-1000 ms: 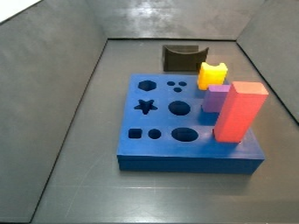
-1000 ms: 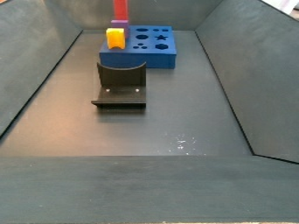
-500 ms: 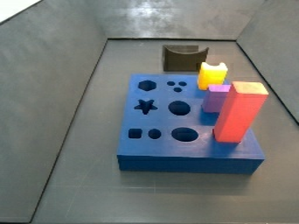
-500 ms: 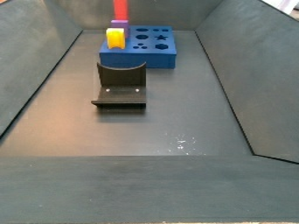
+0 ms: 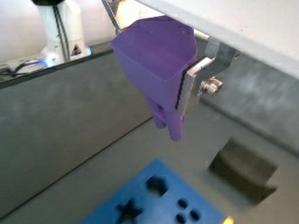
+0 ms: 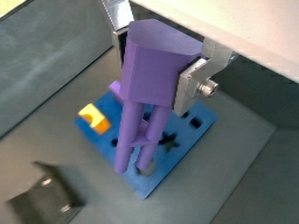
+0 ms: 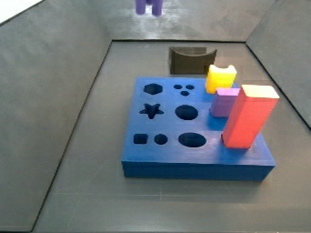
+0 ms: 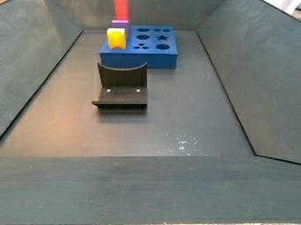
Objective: Pick up the 3 prong object. Move up. Rotate the 3 prong object. Place the 3 prong object on the fixture. Regrasp the 3 prong object. Move to above the board. Insert the 3 prong object.
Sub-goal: Move to above the board, then insert the 3 prong object.
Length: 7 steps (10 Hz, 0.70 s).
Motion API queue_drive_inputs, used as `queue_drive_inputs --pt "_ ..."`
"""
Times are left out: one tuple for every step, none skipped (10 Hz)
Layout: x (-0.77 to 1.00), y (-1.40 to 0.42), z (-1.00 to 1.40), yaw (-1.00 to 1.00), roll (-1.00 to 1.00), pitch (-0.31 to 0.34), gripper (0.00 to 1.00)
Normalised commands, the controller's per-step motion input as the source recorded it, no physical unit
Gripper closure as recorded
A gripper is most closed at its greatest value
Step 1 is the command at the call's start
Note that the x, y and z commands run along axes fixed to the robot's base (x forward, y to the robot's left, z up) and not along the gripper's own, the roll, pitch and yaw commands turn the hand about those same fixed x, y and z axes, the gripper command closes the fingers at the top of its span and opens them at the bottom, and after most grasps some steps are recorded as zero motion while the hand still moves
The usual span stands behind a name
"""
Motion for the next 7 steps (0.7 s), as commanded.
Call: queue_drive_inputs --pt "-0.08 0.02 0.01 -0.03 -0.72 -0.058 1.0" --pt "-0.07 0.03 0.0 -0.01 -0.44 -0.059 1.0" --pt "-0.06 0.02 0.0 -0.01 -0.33 -0.059 1.0" --pt "0.0 0.0 -0.01 0.0 0.0 -0.019 1.0" --pt "0.0 0.0 0.0 0.0 0.0 -0.01 1.0" --pt "0.2 0.32 -0.03 -0.06 -0.34 -0.066 1.0" --pt "0.23 0.35 0.0 -0.22 -0.46 -0.069 1.0"
